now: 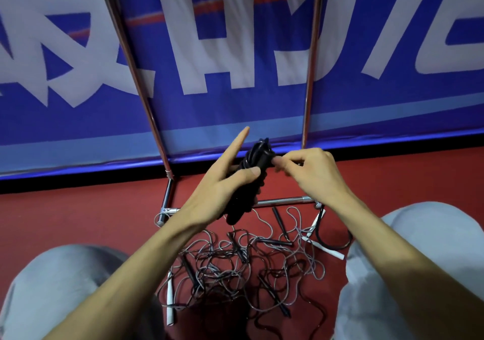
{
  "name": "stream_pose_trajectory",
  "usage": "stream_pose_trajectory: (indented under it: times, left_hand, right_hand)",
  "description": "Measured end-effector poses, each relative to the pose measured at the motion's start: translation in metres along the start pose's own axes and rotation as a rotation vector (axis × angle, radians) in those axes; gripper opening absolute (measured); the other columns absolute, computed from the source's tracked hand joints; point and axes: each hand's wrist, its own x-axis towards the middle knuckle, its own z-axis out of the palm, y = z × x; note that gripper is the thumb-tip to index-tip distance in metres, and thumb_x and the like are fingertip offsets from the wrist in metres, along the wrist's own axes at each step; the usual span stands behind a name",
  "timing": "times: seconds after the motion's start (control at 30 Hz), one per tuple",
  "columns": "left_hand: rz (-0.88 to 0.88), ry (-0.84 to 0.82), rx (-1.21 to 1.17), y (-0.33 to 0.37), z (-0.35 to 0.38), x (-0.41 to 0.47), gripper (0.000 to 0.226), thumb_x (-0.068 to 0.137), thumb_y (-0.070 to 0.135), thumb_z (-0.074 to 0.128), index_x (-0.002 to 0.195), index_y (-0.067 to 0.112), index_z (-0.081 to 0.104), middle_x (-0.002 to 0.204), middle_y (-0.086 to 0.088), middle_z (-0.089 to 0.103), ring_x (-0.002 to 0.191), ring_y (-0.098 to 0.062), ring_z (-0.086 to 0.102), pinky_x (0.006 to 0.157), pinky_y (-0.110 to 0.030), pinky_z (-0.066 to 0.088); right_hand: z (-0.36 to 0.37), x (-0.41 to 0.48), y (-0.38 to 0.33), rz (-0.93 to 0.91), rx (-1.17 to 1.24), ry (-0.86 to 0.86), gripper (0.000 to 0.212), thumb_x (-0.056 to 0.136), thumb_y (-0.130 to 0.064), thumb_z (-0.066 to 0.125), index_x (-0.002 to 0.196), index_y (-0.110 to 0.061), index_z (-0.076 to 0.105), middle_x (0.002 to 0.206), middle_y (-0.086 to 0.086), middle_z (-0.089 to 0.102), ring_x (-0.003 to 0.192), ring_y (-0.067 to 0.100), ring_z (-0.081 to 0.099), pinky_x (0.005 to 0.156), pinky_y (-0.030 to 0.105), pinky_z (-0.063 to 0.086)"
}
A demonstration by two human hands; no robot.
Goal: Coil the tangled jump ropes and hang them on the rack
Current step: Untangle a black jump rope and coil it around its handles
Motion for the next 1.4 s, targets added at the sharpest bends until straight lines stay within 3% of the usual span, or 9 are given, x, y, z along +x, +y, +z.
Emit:
stream_pose_trajectory:
  times: [0.2, 0.33, 0.43, 0.57, 0.7, 0.93, 1.03, 1.2, 1.4]
  left_hand:
    - [-0.047, 0.233, -0.136, 0.009, -0.004, 0.005, 0.011, 0.09, 0.015, 0.058, 0.101, 0.013, 0.061, 0.072, -0.017, 0.059, 0.062, -0.03, 0.057, 0.057, -0.035, 0.048]
    - [-0.052, 0.367, -0.019, 0.006, -0.019, 0.012, 0.009, 0.091, 0.018, 0.061, 0.098, 0.012, 0.059, 0.071, -0.015, 0.059, 0.061, -0.031, 0.056, 0.055, -0.034, 0.047]
    - [-0.033, 0.435, 0.225, -0.003, -0.033, 0.014, 0.015, 0.087, 0.027, 0.069, 0.099, 0.024, 0.062, 0.074, -0.005, 0.064, 0.056, -0.025, 0.058, 0.056, -0.034, 0.051]
    - [-0.009, 0.429, 0.817, -0.017, -0.046, 0.015, 0.037, 0.08, 0.044, 0.072, 0.11, 0.031, 0.056, 0.087, 0.004, 0.066, 0.069, -0.025, 0.063, 0.068, -0.036, 0.053]
    - [0.0, 0.308, 1.133, -0.028, -0.046, 0.017, 0.041, 0.081, 0.048, 0.068, 0.115, 0.032, 0.052, 0.101, 0.003, 0.064, 0.092, -0.024, 0.06, 0.072, -0.035, 0.046]
    - [-0.01, 0.035, 1.412, -0.04, -0.025, 0.014, 0.04, 0.083, 0.054, 0.061, 0.115, 0.034, 0.05, 0.097, 0.002, 0.056, 0.093, -0.028, 0.062, 0.069, -0.036, 0.05]
    - [0.001, -0.107, 1.456, -0.038, -0.014, 0.01, 0.051, 0.074, 0.07, 0.061, 0.111, 0.037, 0.052, 0.086, 0.007, 0.05, 0.086, -0.025, 0.063, 0.063, -0.033, 0.045]
    - [0.077, -0.163, 1.299, -0.031, -0.002, 0.006, 0.05, 0.073, 0.079, 0.049, 0.109, 0.045, 0.052, 0.095, 0.011, 0.064, 0.086, -0.017, 0.061, 0.07, -0.034, 0.049]
    - [0.108, -0.123, 1.013, -0.019, -0.001, -0.002, 0.037, 0.072, 0.065, 0.051, 0.092, 0.034, 0.055, 0.065, 0.008, 0.055, 0.061, -0.016, 0.052, 0.059, -0.033, 0.045]
  right_hand:
    - [-0.002, -0.006, -0.002, 0.013, 0.186, -0.116, 0.02, 0.079, -0.029, 0.076, 0.072, -0.017, 0.061, 0.053, -0.013, 0.055, 0.045, 0.001, 0.045, 0.051, 0.01, 0.034]
    - [-0.004, -0.008, -0.002, -0.031, 0.122, -0.24, 0.023, 0.084, -0.027, 0.071, 0.067, -0.024, 0.055, 0.051, -0.011, 0.049, 0.041, 0.002, 0.042, 0.051, 0.017, 0.032]
    - [-0.002, -0.014, -0.007, -0.073, -0.131, -0.407, 0.027, 0.092, -0.036, 0.058, 0.069, -0.022, 0.057, 0.059, -0.008, 0.057, 0.048, 0.002, 0.045, 0.055, 0.025, 0.036]
    - [-0.008, -0.021, -0.014, -0.094, -0.28, -0.623, 0.028, 0.098, -0.036, 0.045, 0.078, -0.02, 0.057, 0.066, -0.006, 0.07, 0.049, 0.002, 0.049, 0.054, 0.015, 0.038]
    - [-0.014, -0.026, -0.017, -0.171, -0.37, -0.69, 0.027, 0.092, -0.043, 0.055, 0.077, -0.021, 0.055, 0.056, -0.004, 0.057, 0.054, 0.008, 0.051, 0.068, 0.038, 0.051]
    - [-0.005, -0.037, -0.028, -0.488, -0.567, -0.62, 0.02, 0.097, -0.044, 0.043, 0.087, -0.027, 0.041, 0.098, -0.006, 0.047, 0.072, 0.024, 0.05, 0.067, 0.038, 0.041]
    - [-0.006, -0.033, -0.026, -0.517, -0.494, -0.457, 0.009, 0.098, -0.034, 0.044, 0.098, -0.028, 0.05, 0.093, -0.01, 0.048, 0.084, 0.022, 0.057, 0.063, 0.034, 0.037]
    - [-0.005, -0.023, -0.014, -0.362, -0.363, -0.14, 0.011, 0.095, -0.03, 0.05, 0.098, -0.024, 0.058, 0.098, -0.006, 0.054, 0.09, 0.026, 0.058, 0.07, 0.041, 0.047]
    - [0.003, -0.01, 0.001, -0.165, -0.209, -0.028, 0.012, 0.091, -0.031, 0.059, 0.089, -0.02, 0.064, 0.08, -0.003, 0.057, 0.079, 0.022, 0.054, 0.072, 0.04, 0.046]
